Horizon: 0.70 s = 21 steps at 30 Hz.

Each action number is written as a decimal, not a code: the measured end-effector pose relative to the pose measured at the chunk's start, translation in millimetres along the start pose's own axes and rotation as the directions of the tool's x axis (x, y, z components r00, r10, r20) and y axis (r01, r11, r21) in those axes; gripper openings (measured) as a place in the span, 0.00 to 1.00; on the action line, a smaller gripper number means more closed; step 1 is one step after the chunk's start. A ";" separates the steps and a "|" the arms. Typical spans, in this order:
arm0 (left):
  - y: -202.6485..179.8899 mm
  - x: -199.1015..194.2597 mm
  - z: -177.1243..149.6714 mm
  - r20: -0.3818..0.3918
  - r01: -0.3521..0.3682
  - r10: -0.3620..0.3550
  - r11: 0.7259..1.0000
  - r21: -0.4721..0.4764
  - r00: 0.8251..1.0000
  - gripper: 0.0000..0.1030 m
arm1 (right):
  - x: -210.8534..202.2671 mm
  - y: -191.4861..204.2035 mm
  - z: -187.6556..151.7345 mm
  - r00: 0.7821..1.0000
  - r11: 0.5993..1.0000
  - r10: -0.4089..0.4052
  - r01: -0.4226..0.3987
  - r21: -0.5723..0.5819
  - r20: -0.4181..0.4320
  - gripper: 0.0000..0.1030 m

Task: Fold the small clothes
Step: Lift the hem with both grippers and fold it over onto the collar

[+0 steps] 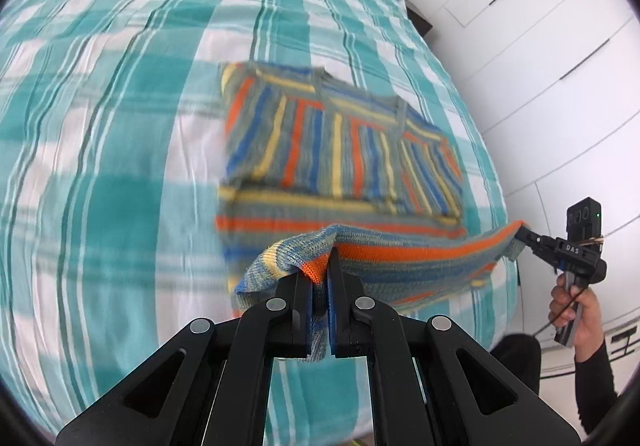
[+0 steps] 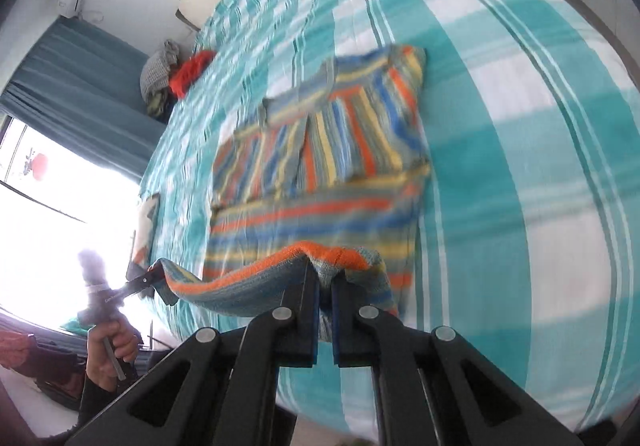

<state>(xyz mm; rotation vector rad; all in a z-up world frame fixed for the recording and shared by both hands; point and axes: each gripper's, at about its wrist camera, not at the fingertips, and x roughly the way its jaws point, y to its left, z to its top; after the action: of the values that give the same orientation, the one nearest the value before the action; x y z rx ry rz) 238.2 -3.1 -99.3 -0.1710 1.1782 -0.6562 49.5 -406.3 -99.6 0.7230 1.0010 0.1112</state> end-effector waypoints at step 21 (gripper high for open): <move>-3.3 141.5 107.6 -0.155 0.068 -0.058 0.996 0.064 0.986 0.47 | 162.5 -26.9 139.4 0.962 0.994 -0.108 0.101 -0.042 -0.252 0.32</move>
<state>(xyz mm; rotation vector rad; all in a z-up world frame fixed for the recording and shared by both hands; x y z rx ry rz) 364.7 -107.1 -168.6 -0.1013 1.2993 -0.7757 244.8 -431.5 -188.0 0.6379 1.2785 0.1285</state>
